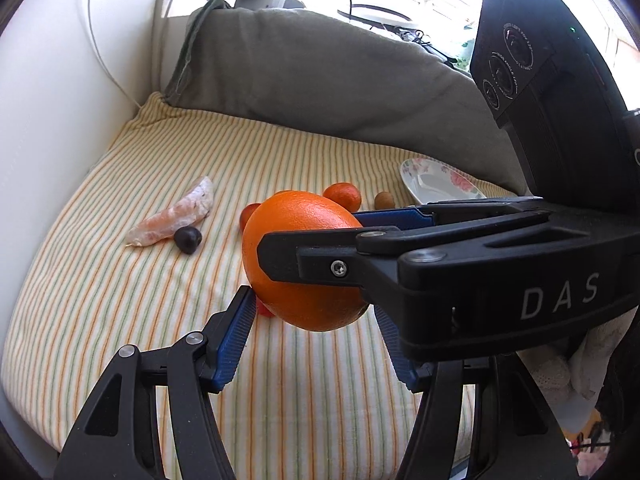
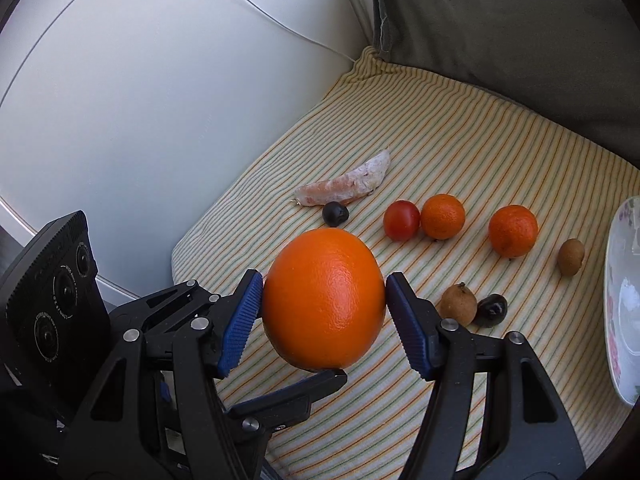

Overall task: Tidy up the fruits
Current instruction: 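Carry the orange with the right tool onto the floral plate and release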

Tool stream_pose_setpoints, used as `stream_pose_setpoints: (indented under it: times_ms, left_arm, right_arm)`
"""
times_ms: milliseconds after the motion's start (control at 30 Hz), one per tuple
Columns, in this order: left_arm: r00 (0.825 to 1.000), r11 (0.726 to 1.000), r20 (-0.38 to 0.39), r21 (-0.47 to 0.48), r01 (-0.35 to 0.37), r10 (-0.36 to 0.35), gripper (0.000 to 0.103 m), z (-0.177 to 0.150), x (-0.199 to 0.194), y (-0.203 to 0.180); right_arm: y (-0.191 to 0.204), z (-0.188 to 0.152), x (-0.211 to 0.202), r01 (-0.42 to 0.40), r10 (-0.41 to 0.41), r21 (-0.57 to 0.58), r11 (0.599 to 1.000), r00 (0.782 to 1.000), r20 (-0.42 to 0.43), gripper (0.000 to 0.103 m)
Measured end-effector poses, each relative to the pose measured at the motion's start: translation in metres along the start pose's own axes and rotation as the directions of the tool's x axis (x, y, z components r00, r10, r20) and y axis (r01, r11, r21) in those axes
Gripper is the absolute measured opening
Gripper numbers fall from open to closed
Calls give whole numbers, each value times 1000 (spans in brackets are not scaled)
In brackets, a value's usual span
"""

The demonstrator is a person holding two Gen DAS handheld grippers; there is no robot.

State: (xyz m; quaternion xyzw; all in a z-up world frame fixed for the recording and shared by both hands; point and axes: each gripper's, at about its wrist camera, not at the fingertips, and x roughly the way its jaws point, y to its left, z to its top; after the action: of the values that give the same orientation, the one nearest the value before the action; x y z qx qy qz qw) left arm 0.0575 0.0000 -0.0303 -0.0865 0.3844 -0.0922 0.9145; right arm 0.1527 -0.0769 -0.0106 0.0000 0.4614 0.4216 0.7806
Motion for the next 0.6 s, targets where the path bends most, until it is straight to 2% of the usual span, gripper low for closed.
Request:
stream_pose_setpoints:
  times_ms: [600]
  left_arm:
    - [992, 978, -10, 166, 127, -127, 61, 39, 38, -80]
  right_arm:
    - [-70, -13, -92, 119, -136, 130, 984, 982, 129, 67]
